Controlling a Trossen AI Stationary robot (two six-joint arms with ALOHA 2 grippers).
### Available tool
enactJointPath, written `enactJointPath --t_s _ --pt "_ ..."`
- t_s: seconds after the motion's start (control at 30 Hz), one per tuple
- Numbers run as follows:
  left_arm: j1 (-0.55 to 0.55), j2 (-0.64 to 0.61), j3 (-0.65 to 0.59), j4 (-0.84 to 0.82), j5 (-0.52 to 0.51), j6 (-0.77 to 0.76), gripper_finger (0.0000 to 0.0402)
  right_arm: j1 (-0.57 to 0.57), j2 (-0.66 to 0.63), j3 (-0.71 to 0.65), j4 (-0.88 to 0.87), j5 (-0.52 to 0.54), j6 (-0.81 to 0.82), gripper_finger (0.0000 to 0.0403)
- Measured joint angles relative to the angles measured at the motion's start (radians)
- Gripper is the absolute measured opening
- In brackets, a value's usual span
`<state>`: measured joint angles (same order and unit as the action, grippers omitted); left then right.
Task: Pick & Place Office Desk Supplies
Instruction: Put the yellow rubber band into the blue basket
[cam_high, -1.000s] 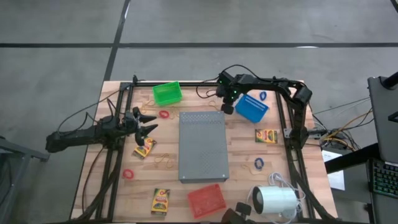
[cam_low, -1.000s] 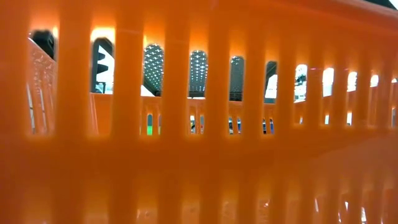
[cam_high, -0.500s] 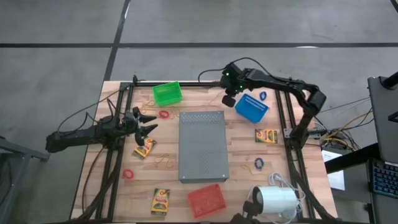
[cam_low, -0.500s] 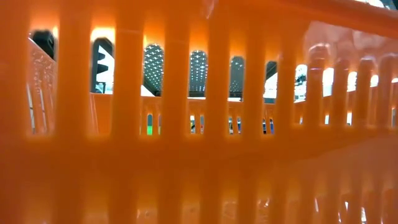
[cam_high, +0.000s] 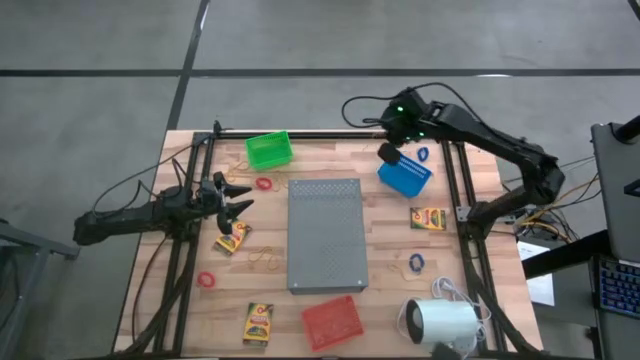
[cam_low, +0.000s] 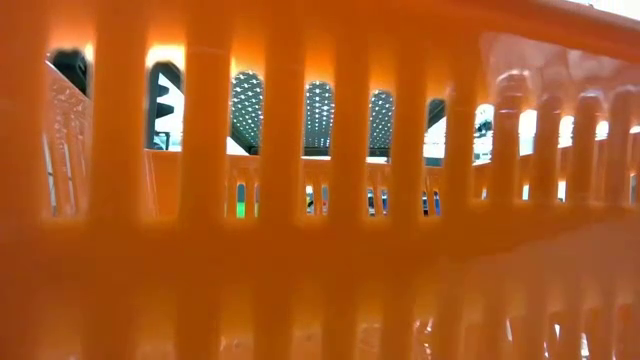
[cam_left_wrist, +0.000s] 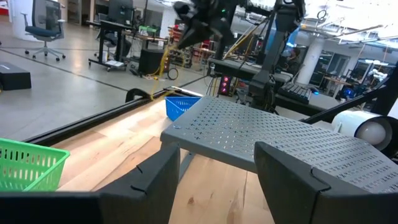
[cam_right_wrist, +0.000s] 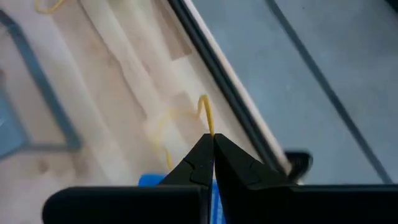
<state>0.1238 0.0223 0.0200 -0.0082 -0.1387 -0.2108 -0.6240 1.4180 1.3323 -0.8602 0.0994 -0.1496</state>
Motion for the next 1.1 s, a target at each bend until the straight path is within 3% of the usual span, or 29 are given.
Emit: enactJointPath --t_s 0.13,0.33,0.6,0.9,1.1 --pt "0.000 0.000 0.000 0.000 0.000 0.000 0.0212 0.003 -0.072 0.000 -0.117 0.002 0.049 0.0008" --pt "0.000 0.000 0.000 0.000 0.000 0.000 0.0212 0.005 -0.159 -0.001 -0.240 0.010 -0.003 0.0008" --pt "0.000 0.000 0.000 0.000 0.000 0.000 0.0212 0.005 -0.224 -0.021 -0.355 0.009 0.096 0.0008" --pt "0.000 0.000 0.000 0.000 0.000 0.000 0.0212 0.005 -0.228 -0.133 -0.361 0.008 0.115 0.0008" --pt "0.000 0.000 0.000 0.000 0.000 0.000 0.0212 0.005 -0.228 -0.257 -0.264 0.004 0.145 0.0008"
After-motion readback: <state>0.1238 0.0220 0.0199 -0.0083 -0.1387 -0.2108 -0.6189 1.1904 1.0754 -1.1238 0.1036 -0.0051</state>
